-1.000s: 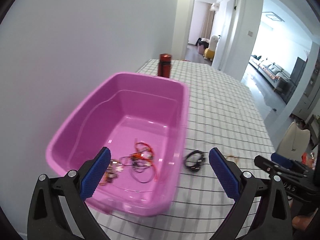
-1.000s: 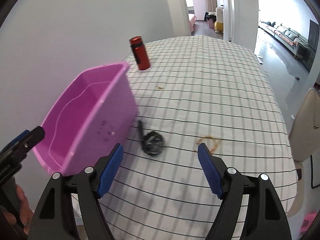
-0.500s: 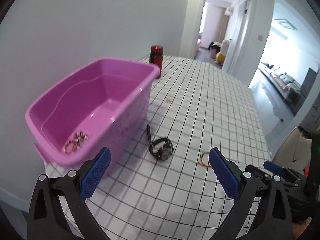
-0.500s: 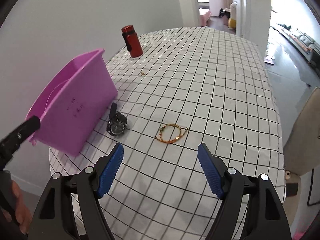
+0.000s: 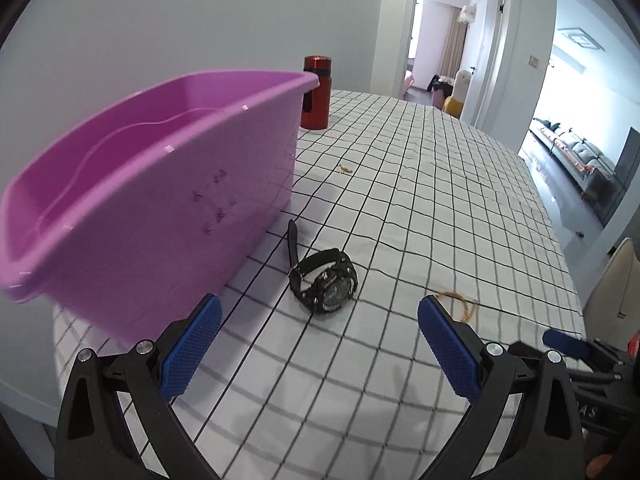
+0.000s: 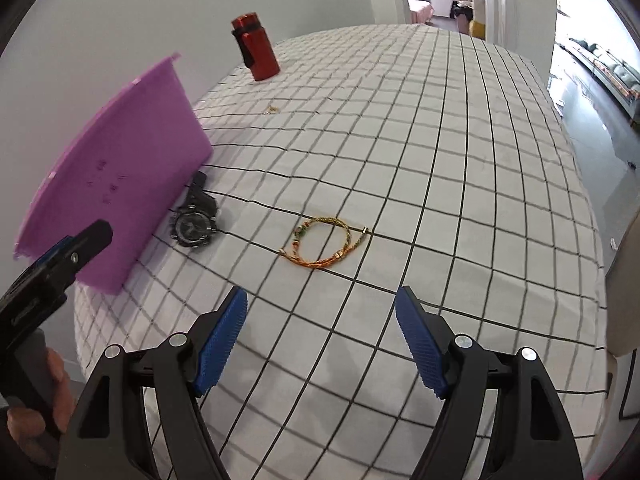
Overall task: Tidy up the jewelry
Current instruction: 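Close left tool on black wristwatch while right tool grasps orange braided bracelet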
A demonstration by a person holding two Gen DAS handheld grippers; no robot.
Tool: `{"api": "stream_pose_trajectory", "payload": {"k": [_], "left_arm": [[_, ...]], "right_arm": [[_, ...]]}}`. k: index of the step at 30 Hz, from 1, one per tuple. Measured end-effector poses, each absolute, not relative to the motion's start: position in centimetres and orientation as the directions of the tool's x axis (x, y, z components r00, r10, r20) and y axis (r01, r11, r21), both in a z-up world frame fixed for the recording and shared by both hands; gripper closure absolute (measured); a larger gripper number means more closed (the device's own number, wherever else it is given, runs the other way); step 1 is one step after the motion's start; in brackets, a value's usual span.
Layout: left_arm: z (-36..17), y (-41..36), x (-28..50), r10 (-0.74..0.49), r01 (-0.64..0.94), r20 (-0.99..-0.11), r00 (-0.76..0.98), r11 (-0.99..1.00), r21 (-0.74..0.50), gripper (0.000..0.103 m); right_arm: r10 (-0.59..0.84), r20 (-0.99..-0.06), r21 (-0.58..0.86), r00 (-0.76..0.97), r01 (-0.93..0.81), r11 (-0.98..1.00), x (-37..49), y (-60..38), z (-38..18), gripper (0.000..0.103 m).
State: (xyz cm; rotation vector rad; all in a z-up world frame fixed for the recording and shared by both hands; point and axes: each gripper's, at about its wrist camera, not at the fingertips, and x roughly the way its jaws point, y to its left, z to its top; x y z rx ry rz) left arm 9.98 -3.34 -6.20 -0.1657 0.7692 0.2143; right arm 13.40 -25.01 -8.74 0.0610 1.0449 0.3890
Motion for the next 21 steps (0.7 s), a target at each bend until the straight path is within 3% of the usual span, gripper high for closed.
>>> {"api": "stream_pose_trajectory", "payload": {"k": [12,21], "left_arm": [[-13.0,-2.0,15.4,0.069,-0.194,-0.751,0.657,0.978,-0.08,0.006],[-15.2,-1.9,17.2,0.055,-0.158,-0.773,0.632,0.986,-0.06,0.006]], "right_arm": [[0.296,-0.838,0.249,0.458,-0.162,0.955,15.9,-23.4,-15.0,0.03],[0.228,-0.824,0.163,0.519,-0.169,0.972,16.9,-21.6,-15.4,0.029]]}}
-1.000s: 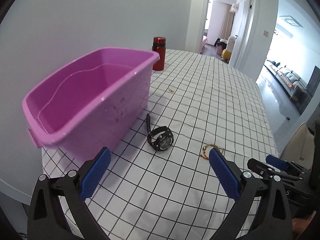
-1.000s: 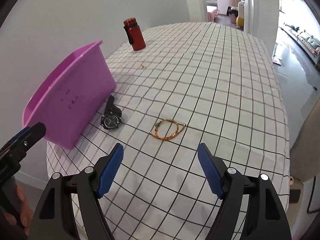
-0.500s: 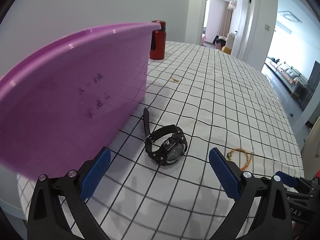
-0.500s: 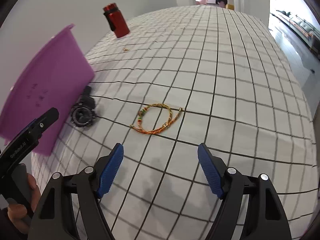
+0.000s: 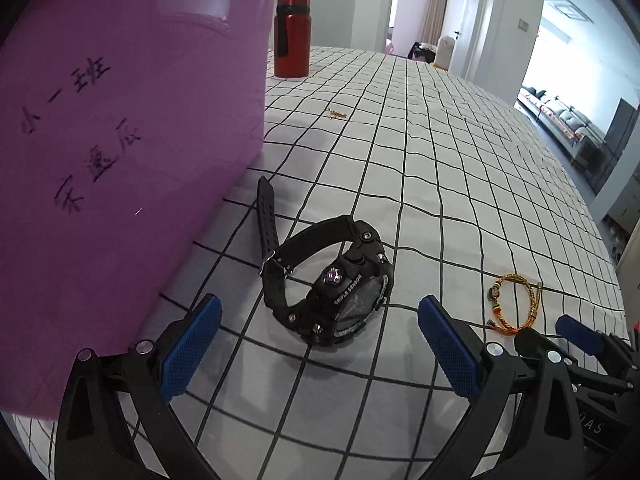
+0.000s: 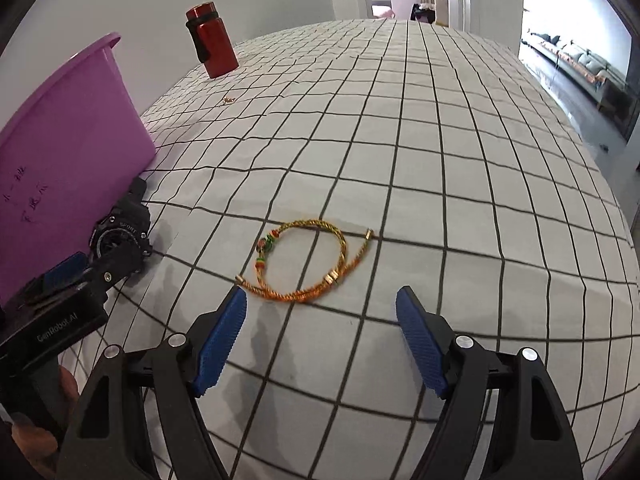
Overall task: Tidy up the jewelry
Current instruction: 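Close left tool on black wristwatch while right tool grasps orange braided bracelet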
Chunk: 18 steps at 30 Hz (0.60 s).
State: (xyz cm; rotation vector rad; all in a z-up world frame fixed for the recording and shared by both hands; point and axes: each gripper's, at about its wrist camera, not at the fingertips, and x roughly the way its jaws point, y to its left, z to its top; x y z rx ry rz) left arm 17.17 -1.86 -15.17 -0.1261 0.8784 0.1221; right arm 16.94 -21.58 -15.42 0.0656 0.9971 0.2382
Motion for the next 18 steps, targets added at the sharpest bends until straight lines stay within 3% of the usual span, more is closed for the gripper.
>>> {"api": "stream_pose_trajectory", "payload": {"k": [18], "left_arm": [[-16.7,-1.9,19.8,0.047,-0.138,-0.799,0.6,0.989,-0.045,0.006]], "right_arm": [[0.148,-0.822,0.036,0.55,-0.209,0.977,19.0,-19.4,-16.0,0.029]]}}
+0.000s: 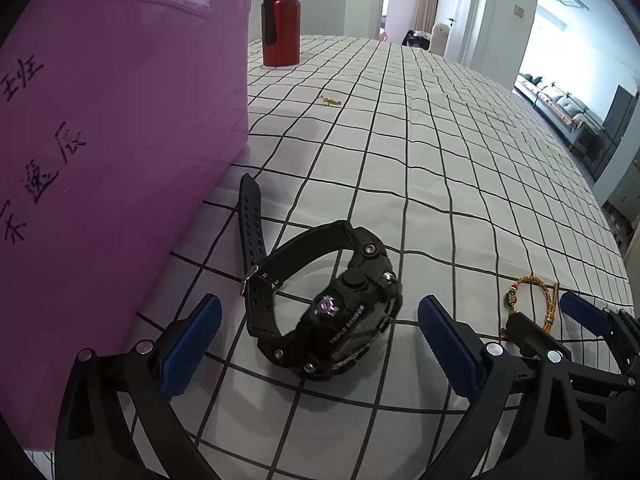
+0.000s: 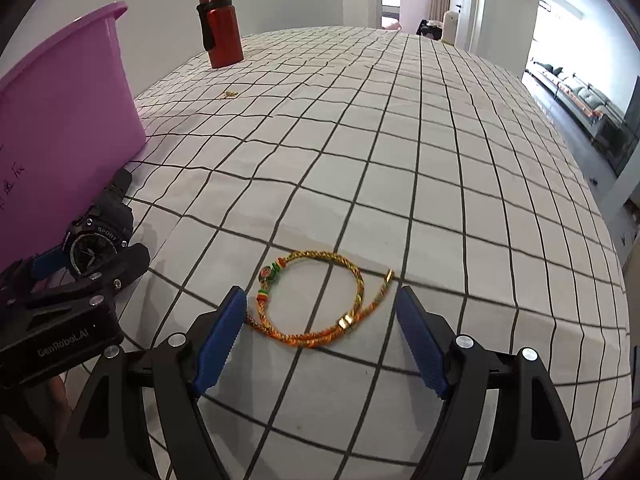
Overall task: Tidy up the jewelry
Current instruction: 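Close left tool on black wristwatch while right tool grasps orange braided bracelet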
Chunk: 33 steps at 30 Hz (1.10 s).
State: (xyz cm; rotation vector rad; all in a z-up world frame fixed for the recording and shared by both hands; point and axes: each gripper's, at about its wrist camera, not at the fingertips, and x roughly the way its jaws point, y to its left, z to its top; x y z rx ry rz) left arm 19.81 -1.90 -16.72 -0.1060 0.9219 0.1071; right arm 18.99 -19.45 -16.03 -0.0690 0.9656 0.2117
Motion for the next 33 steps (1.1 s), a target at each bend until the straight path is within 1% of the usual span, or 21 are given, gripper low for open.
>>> {"api": "stream_pose_trajectory", "payload": {"k": [11,14,17,20,22,24,25,26,28,29,30,31,32,33], "left_arm": [[-17.5,-1.4,20.8,0.051,-0.152,-0.823,0.566,0.987,-0.044,0.006],[-17.6,-1.3,21.1,0.058,-0.156,-0.824,0.564,0.987,-0.038,0.006],[-17.7,-1.6,21.3,0.081,-0.154,-0.828,0.554,0.988,-0.006,0.006],[-17.6,-1.5,21.3,0.081,-0.154,-0.828,0.554,0.988,-0.007,0.006],[-17.6,-1.5,21.3,0.081,-0.153,-0.829,0.553,0.988,-0.006,0.006],[-17.6,-1.6,21.3,0.079,-0.15,-0.829,0.553,0.989,-0.006,0.008],[-17.5,-1.6,21.2,0.076,-0.146,-0.829,0.555,0.989,-0.007,0.01],[-17.4,-1.6,21.2,0.073,-0.141,-0.826,0.559,0.99,-0.008,0.012],[-17.3,-1.7,21.1,0.07,-0.135,-0.82,0.568,0.991,-0.008,0.024],[-17.2,-1.7,21.0,0.069,-0.134,-0.816,0.574,0.991,-0.011,0.027],[-17.2,-1.7,20.8,0.073,-0.136,-0.809,0.583,0.991,-0.008,0.032],[-17.2,-1.7,20.6,0.072,-0.138,-0.808,0.585,0.99,-0.012,0.032],[-17.2,-1.7,20.6,0.071,-0.139,-0.807,0.586,0.99,-0.014,0.032],[-17.2,-1.7,20.6,0.07,-0.139,-0.807,0.587,0.99,-0.015,0.033]], "right_arm": [[0.161,-0.809,0.014,0.565,-0.256,0.966,20.0,-18.8,-16.1,0.029],[0.188,-0.809,0.032,0.557,-0.276,0.96,20.1,-18.6,-16.2,0.029],[0.172,-0.808,0.0,0.563,-0.293,0.956,20.2,-18.1,-16.3,0.031],[0.176,-0.808,0.003,0.563,-0.295,0.956,20.3,-18.1,-16.4,0.032],[0.183,-0.806,0.0,0.563,-0.309,0.951,20.2,-17.8,-16.3,0.037],[0.192,-0.805,-0.004,0.562,-0.329,0.944,19.9,-17.5,-16.3,0.047],[0.195,-0.804,-0.006,0.562,-0.335,0.942,19.8,-17.4,-16.2,0.049],[0.199,-0.804,-0.005,0.561,-0.341,0.94,19.7,-17.2,-16.2,0.056],[0.205,-0.803,-0.011,0.56,-0.358,0.934,19.6,-16.8,-16.1,0.066],[0.205,-0.803,-0.018,0.56,-0.365,0.931,19.5,-16.5,-16.1,0.076],[0.204,-0.804,-0.025,0.558,-0.376,0.926,19.5,-16.1,-16.1,0.084],[0.205,-0.805,-0.03,0.557,-0.383,0.923,19.5,-15.8,-16.1,0.088],[0.201,-0.804,-0.037,0.56,-0.385,0.922,19.5,-15.6,-16.1,0.094],[0.2,-0.803,-0.04,0.562,-0.386,0.922,19.5,-15.6,-16.1,0.095]]}}
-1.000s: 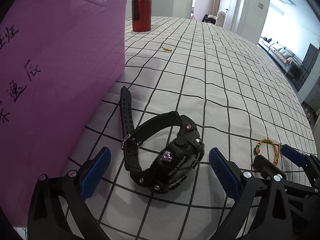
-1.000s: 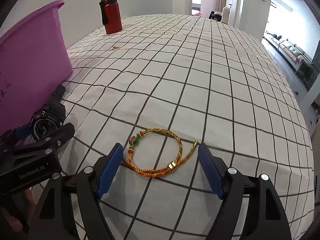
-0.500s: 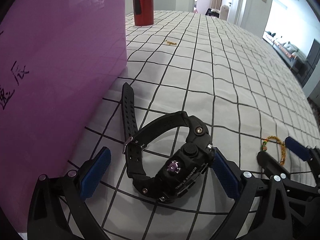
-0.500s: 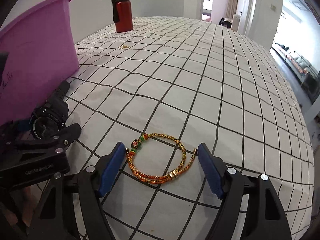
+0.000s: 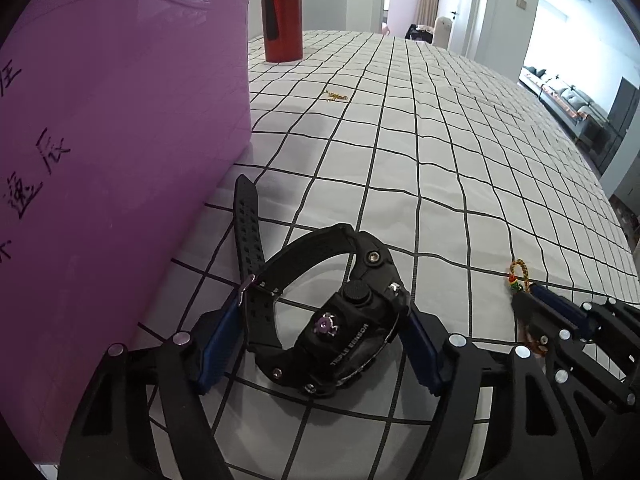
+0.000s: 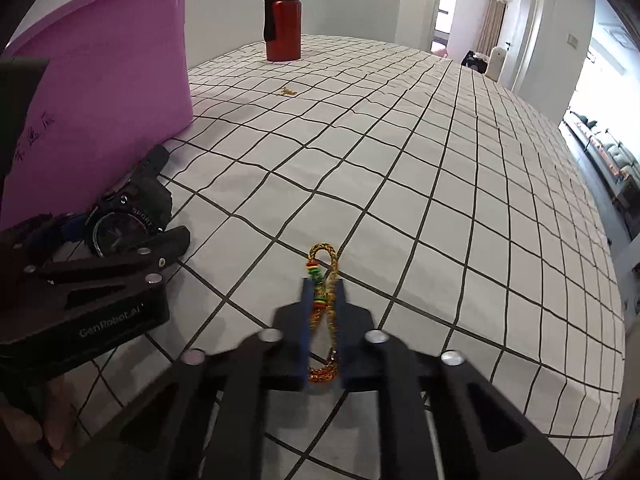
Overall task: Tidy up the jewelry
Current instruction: 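Close left tool on black wristwatch while right tool grasps orange braided bracelet, then lift the wristwatch and bracelet and carry both over the pink bin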
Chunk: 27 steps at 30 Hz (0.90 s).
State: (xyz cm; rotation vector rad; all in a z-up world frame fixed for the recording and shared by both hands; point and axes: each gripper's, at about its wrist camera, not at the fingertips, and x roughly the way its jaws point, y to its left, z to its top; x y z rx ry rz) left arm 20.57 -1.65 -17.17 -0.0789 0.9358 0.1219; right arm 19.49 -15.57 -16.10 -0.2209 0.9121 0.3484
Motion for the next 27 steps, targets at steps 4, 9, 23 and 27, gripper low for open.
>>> {"api": "stream_pose_trajectory", "payload": {"k": [4,9,23,27], "left_arm": [[-17.1,-1.6,20.3,0.063,-0.135,-0.804,0.591,0.991,-0.022,0.033],[-17.1,-1.6,19.6,0.054,-0.132,-0.806,0.59,0.991,-0.03,0.034],[-15.7,-2.8,16.2,0.017,-0.114,-0.79,0.613,0.991,-0.067,0.034],[-14.4,-3.7,15.0,0.019,-0.11,-0.776,0.631,0.992,-0.066,0.034]], "right_arm": [[0.24,-0.798,0.023,0.553,-0.37,0.929,19.5,-16.4,-16.1,0.095],[0.267,-0.791,0.063,0.551,-0.36,0.931,18.7,-17.2,-15.9,0.096],[0.321,-0.771,0.139,0.549,-0.348,0.927,16.0,-19.0,-15.1,0.096],[0.331,-0.762,0.139,0.557,-0.358,0.923,15.0,-19.6,-14.2,0.096]]}}
